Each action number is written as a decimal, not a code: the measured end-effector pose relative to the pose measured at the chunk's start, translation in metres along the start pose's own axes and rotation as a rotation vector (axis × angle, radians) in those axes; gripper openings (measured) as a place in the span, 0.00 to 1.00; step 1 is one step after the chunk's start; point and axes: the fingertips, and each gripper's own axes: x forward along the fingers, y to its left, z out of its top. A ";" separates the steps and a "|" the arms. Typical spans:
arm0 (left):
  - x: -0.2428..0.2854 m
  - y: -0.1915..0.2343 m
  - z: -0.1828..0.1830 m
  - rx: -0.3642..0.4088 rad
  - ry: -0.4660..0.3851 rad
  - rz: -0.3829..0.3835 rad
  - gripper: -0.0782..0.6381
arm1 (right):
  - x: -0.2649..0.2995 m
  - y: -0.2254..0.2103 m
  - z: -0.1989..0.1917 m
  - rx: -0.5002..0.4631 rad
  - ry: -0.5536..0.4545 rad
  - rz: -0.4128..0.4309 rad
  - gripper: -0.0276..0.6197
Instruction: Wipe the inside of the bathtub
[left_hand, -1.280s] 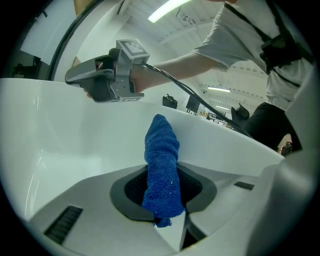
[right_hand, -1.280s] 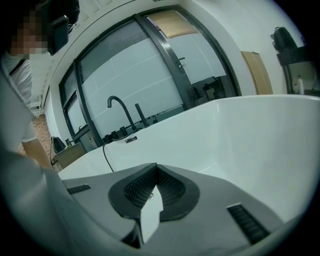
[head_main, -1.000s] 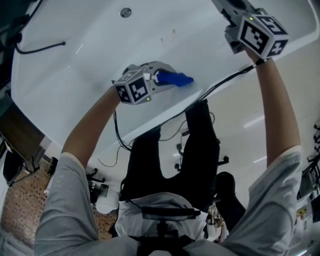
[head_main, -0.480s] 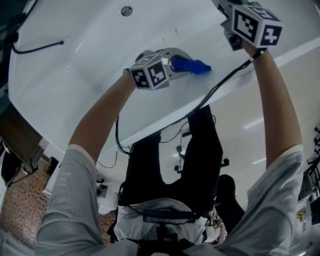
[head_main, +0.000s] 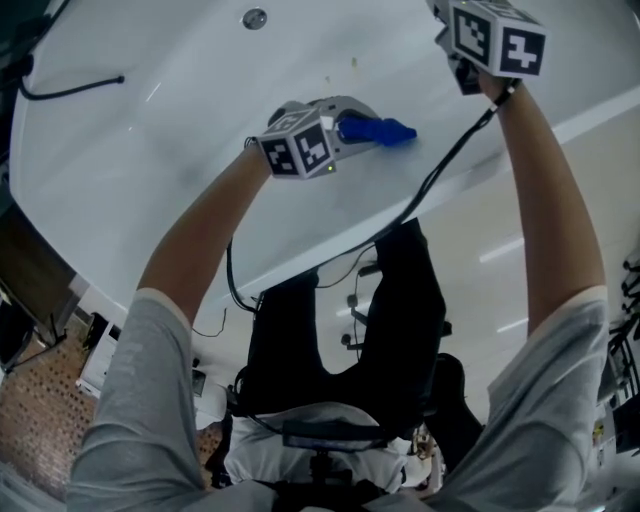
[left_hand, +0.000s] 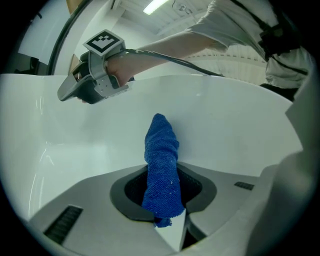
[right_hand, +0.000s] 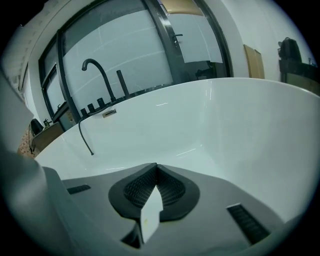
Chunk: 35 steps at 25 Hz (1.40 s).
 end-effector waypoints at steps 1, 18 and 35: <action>-0.005 -0.006 -0.010 0.000 0.017 -0.008 0.27 | 0.003 0.000 -0.003 -0.001 0.009 -0.010 0.06; 0.009 0.012 -0.036 -0.035 0.037 0.027 0.27 | 0.058 0.008 -0.107 -0.027 0.392 -0.081 0.06; -0.003 -0.009 -0.101 -0.095 0.104 -0.008 0.27 | 0.092 0.021 -0.127 -0.057 0.437 -0.011 0.06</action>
